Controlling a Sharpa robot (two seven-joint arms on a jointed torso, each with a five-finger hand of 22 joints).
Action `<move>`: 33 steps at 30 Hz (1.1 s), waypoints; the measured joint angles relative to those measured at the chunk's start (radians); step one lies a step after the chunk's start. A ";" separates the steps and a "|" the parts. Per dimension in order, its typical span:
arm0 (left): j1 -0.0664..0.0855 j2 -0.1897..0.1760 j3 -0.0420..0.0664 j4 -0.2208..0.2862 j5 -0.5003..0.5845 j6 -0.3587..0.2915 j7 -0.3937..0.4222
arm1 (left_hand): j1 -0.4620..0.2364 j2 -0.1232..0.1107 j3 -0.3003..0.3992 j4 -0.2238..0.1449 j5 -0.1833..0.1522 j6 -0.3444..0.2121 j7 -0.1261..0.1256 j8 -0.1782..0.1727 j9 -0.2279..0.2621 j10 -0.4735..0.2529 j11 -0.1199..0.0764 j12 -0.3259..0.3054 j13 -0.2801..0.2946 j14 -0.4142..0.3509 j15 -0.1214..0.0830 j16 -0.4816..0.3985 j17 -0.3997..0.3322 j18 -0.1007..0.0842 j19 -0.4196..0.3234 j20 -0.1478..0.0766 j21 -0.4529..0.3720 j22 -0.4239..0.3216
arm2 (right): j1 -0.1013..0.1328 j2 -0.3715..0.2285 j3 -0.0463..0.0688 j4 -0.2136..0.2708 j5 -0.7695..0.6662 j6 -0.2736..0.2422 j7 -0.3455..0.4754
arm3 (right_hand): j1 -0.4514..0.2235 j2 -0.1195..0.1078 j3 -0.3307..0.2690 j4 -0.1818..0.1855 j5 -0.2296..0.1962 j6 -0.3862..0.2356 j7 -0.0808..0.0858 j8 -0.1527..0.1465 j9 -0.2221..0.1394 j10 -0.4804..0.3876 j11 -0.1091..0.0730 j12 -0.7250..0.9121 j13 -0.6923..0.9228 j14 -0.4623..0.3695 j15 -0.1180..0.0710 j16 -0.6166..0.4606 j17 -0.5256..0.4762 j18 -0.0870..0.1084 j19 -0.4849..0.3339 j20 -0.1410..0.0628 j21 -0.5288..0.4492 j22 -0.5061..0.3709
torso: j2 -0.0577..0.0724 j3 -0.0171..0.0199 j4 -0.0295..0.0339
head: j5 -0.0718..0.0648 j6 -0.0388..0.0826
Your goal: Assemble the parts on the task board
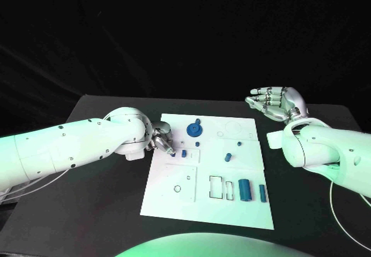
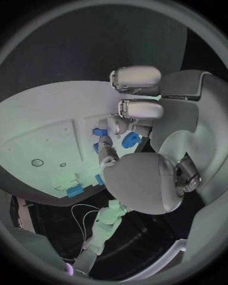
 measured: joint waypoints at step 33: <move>-0.003 -0.003 -0.002 0.005 0.004 -0.022 -0.002 | -0.067 0.020 0.011 -0.058 -0.009 0.006 -0.014 -0.027 0.022 0.020 -0.010 0.000 0.010 0.000 -0.008 0.000 0.000 0.000 0.002 -0.002 0.000 0.001 | -0.001 0.002 0.000 -0.002 0.002 0.002 0.000 | -0.004 -0.004 0.000 0.000 0.000 0.000 0.000 -0.004 -0.001 0.000 0.000 0.000 0.000 0.000 0.000 0.000 -0.003 0.000 0.000 0.000 0.000 -0.003 | -0.001 0.0013 -0.0003 | 0.003 0.006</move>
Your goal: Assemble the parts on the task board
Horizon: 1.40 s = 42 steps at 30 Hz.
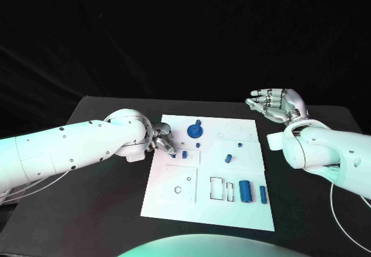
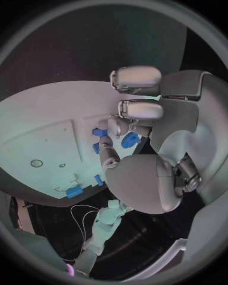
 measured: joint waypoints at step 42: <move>-0.001 -0.003 0.000 -0.009 0.032 -0.020 0.008 | 0.059 -0.013 -0.082 0.045 -0.004 0.040 -0.018 -0.061 -0.002 0.007 -0.007 0.004 0.021 0.000 -0.007 0.000 0.000 0.000 0.005 -0.005 -0.008 0.000 | 0.000 0.001 0.000 0.000 -0.023 0.009 -0.001 | -0.008 0.008 0.000 0.000 0.000 0.000 0.000 0.000 -0.001 0.000 0.000 -0.004 0.000 0.000 0.000 0.000 -0.003 0.000 0.000 0.000 0.000 -0.005 | 0.000 -0.0003 -0.0004 | 0.005 -0.002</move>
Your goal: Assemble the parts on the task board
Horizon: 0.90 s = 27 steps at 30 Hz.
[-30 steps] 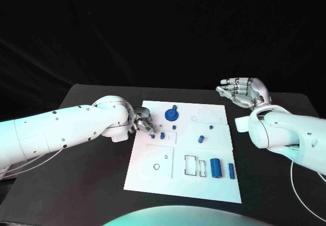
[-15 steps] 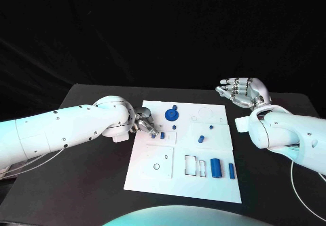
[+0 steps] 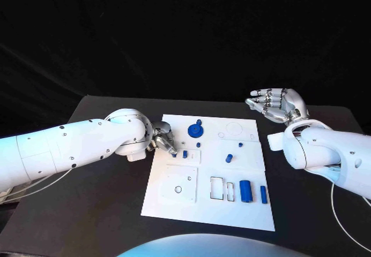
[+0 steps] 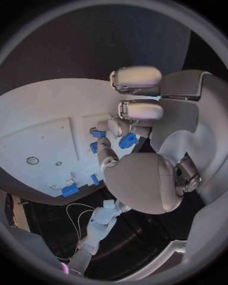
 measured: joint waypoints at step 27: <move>-0.001 -0.005 -0.001 0.013 -0.034 0.001 -0.001 | 0.036 -0.022 0.017 0.017 0.014 -0.006 0.014 0.016 0.007 0.007 0.007 -0.005 0.009 0.000 0.000 0.000 0.000 0.000 0.010 -0.002 0.005 0.000 | 0.000 -0.001 0.000 0.001 -0.001 0.000 0.000 | -0.010 0.000 -0.003 0.003 0.000 0.000 0.000 0.000 -0.002 0.000 0.000 0.000 0.000 0.004 0.004 -0.004 -0.003 0.000 0.000 0.000 0.000 -0.005 | 0.000 0.0000 0.0002 | 0.001 0.000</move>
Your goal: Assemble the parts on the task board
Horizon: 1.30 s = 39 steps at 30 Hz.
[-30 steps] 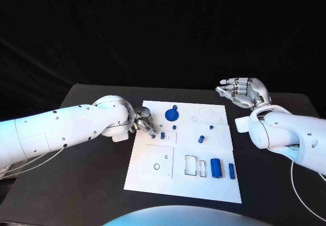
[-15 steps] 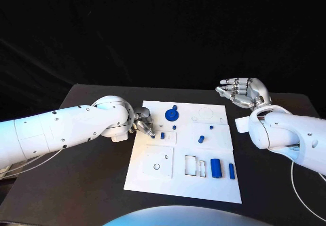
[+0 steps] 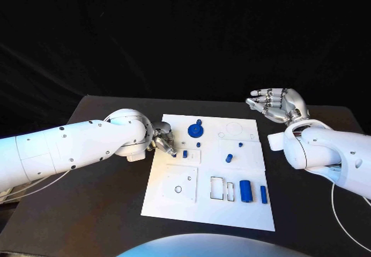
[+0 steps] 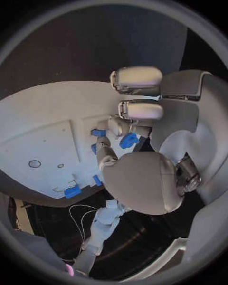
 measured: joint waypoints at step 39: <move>-0.001 -0.006 -0.001 0.000 0.023 -0.001 -0.003 | -0.084 0.024 0.007 0.007 -0.014 0.005 -0.010 0.007 0.029 0.017 -0.009 0.000 -0.003 0.000 0.000 0.000 0.000 0.000 0.004 0.002 0.004 0.000 | 0.000 -0.002 0.000 0.000 0.000 -0.001 0.000 | 0.000 0.000 -0.003 0.003 0.000 0.000 0.000 -0.004 -0.001 0.000 0.000 -0.002 0.000 0.000 0.000 0.000 -0.002 0.000 0.000 0.000 0.000 -0.003 | 0.000 0.0001 -0.0002 | -0.002 -0.004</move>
